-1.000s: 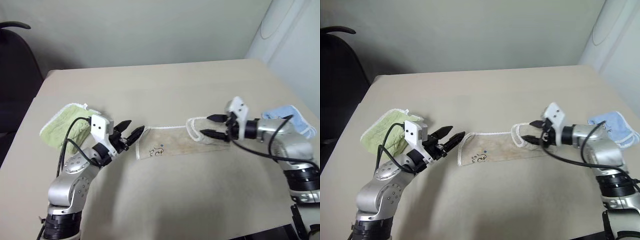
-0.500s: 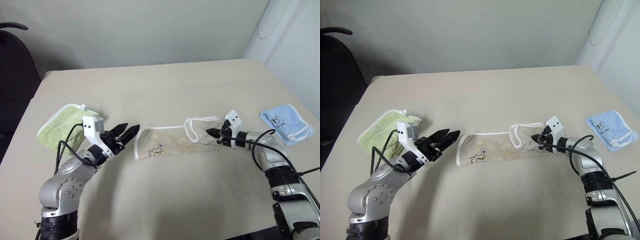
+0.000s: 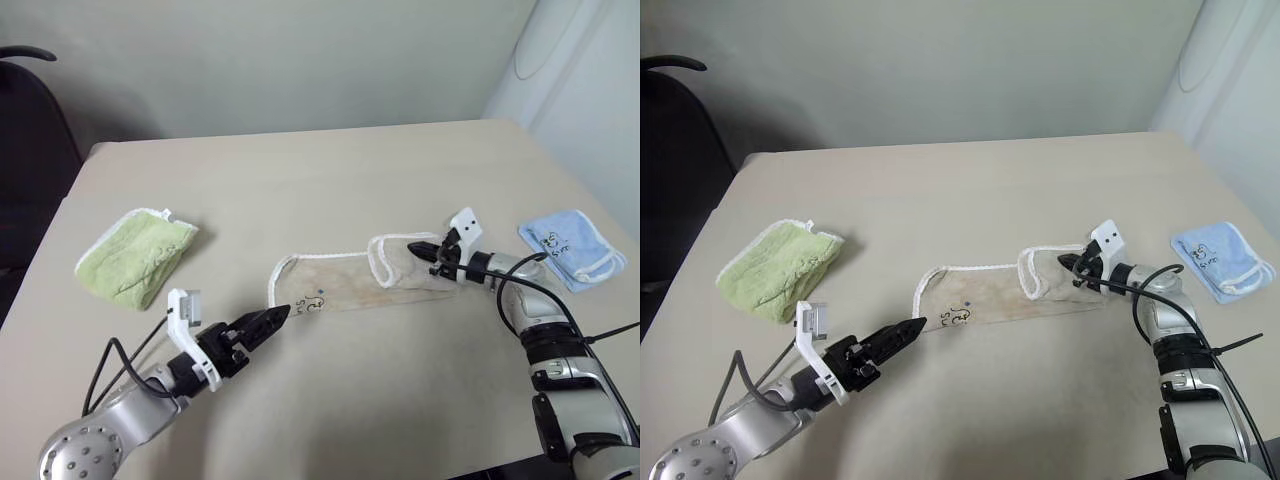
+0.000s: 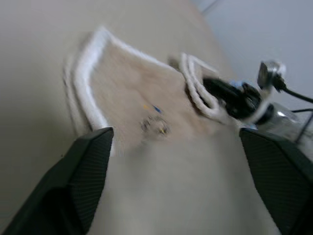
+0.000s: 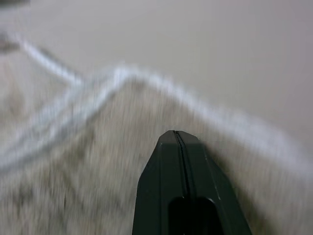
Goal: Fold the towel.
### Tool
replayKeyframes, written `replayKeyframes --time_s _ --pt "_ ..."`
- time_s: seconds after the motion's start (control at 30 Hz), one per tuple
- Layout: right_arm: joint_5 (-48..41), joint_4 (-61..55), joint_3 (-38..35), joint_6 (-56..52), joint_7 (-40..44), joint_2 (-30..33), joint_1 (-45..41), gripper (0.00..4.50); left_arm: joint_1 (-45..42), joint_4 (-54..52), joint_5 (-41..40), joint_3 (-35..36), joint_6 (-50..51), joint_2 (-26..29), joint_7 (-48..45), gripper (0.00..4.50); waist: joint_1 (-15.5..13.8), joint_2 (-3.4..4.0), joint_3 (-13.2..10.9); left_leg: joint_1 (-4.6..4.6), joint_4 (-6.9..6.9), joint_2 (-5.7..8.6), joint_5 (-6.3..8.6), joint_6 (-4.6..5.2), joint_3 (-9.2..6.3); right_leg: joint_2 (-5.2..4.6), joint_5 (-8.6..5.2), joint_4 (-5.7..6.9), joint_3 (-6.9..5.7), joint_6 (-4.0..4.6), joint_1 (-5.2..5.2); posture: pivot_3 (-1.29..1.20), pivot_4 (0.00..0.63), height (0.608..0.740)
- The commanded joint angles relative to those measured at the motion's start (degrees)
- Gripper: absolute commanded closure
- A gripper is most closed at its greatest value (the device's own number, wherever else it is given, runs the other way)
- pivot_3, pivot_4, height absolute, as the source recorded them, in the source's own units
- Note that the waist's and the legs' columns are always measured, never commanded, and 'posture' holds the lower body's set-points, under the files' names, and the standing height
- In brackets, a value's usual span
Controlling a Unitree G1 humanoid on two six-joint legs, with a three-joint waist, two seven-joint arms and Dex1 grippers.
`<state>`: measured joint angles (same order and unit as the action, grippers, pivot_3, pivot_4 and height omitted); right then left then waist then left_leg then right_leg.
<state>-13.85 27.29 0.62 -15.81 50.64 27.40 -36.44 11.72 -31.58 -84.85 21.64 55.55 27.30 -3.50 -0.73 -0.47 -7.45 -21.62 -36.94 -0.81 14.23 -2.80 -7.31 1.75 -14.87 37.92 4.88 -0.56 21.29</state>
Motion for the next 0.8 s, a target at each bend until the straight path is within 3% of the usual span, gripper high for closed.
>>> replayKeyframes --time_s 0.03,0.27,0.67,0.8 --pt "-1.26 -0.85 -2.16 2.0 -0.5 -0.86 -1.66 4.5 -1.57 0.63 -6.95 -3.79 -0.98 -0.22 9.03 0.03 -0.2 0.03 -0.02 -0.01 0.01 -0.01 0.0 0.0 0.0 0.0 0.0 0.0 0.0 0.01 0.01 0.0 0.15 0.74" --pt "-3.44 -3.39 -5.49 1.81 -1.66 -1.95 -1.99 4.5 -9.72 8.96 -8.87 -8.56 -4.47 -2.47 22.95 0.03 -0.47 0.14 -0.08 0.0 0.0 0.02 -0.04 -0.07 0.02 0.0 0.0 0.02 -0.02 0.01 0.01 0.0 0.15 0.74" --pt "-3.84 -4.78 -8.1 1.91 -4.03 -1.62 -1.3 4.5 -14.91 15.12 -5.96 -10.46 -4.57 -3.88 27.8 0.03 -0.93 0.26 -0.12 0.32 0.0 0.12 -0.06 0.04 0.0 0.0 0.01 0.04 -0.03 0.16 -0.39 0.0 0.15 0.74" --pt "-3.75 -4.56 -8.27 1.95 -4.36 -1.62 -1.5 4.5 -15.53 15.39 -4.23 -10.27 -5.41 -4.52 27.55 0.96 -0.93 0.27 -0.13 0.43 0.03 0.12 -0.07 0.02 0.04 0.0 -0.01 0.04 -0.03 0.2 -0.46 0.0 0.15 0.74"
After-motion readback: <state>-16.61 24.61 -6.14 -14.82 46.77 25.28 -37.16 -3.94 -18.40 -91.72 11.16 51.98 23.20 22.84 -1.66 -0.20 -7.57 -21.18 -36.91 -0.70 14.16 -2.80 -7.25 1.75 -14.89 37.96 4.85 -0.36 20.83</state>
